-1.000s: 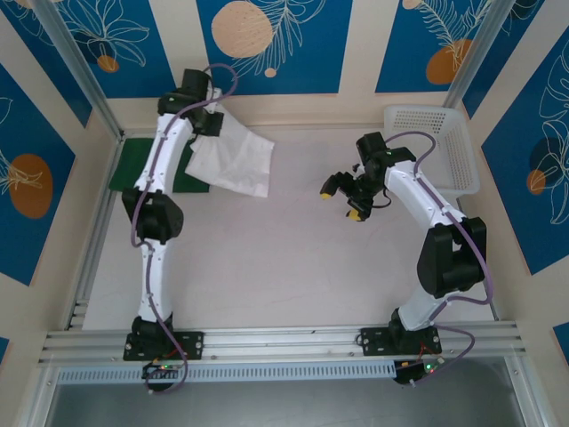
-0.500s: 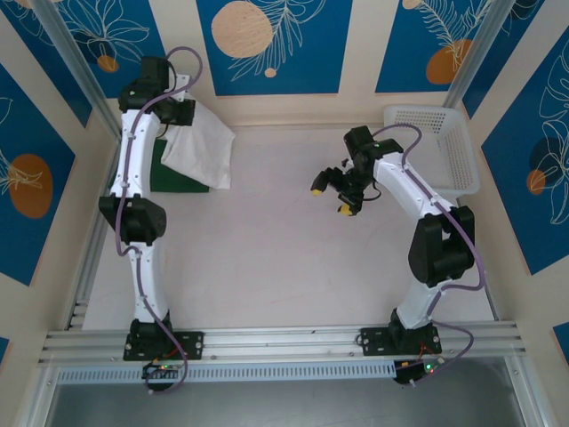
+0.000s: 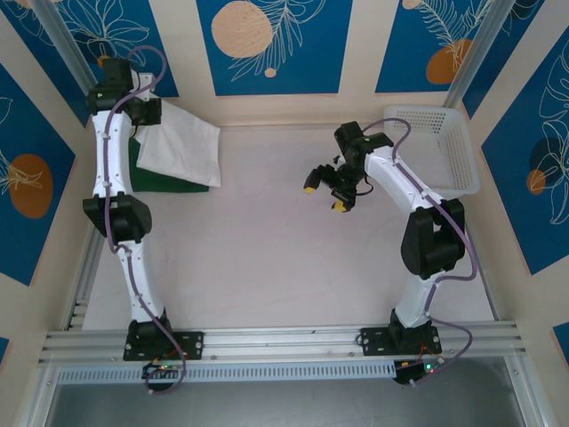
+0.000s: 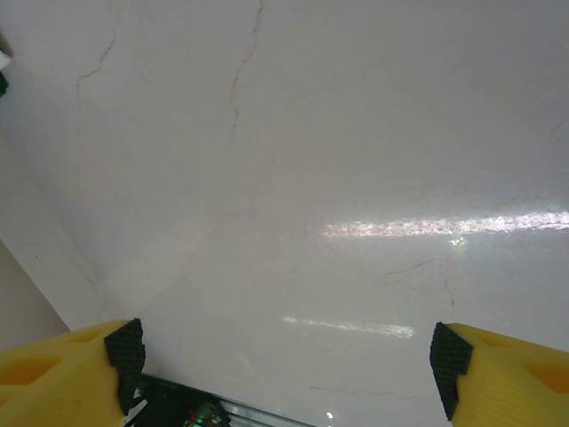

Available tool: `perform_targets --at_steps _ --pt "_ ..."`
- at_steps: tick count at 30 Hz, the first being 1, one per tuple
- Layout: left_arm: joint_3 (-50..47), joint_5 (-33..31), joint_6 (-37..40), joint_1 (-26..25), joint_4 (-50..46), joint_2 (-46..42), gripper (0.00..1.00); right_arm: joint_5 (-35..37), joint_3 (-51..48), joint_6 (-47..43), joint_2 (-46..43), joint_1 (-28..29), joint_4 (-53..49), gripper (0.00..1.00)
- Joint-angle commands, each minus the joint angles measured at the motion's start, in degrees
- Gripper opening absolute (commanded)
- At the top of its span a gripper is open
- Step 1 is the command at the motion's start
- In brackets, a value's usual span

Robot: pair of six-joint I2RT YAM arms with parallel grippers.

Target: Fold and stack the t-shirts

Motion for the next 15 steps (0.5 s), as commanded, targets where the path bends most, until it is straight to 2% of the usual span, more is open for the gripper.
perform_targets --at_steps 1,3,4,5,6,7,10,12,15 --pt "1.3 -14.0 1.2 2.2 5.1 5.4 0.13 -0.1 2.1 -0.8 0.7 0.3 -3.5 0.86" --pt "1.0 -25.3 1.9 2.8 8.3 7.8 0.39 0.0 2.7 -1.1 0.8 0.2 -4.4 0.87" --pt "1.1 -30.7 2.1 3.0 9.6 9.0 0.64 -0.1 3.0 -1.2 0.8 0.1 -5.0 0.87" --pt "1.1 -33.1 1.9 3.2 10.0 9.4 0.92 -0.1 3.2 -1.3 0.8 -0.1 -5.4 0.88" --pt "1.1 -36.3 1.4 3.4 10.4 9.7 1.0 -0.1 3.4 -1.4 0.6 -0.3 -5.8 0.89" --pt "1.3 -40.3 -0.2 3.3 10.3 9.7 1.0 -0.3 3.4 -1.5 0.4 -0.7 -5.9 0.89" --pt "1.5 -42.0 -6.2 3.4 7.9 7.2 1.0 -0.2 2.7 -1.2 -0.8 -1.6 -5.4 0.89" --pt "1.3 -39.7 -11.2 3.4 5.4 4.6 1.0 0.7 2.1 -1.3 -2.3 -1.6 -4.1 0.89" --pt "-1.9 -32.6 -17.9 3.3 3.3 -0.7 1.0 2.9 1.5 -1.0 -4.6 -1.6 -1.7 0.93"
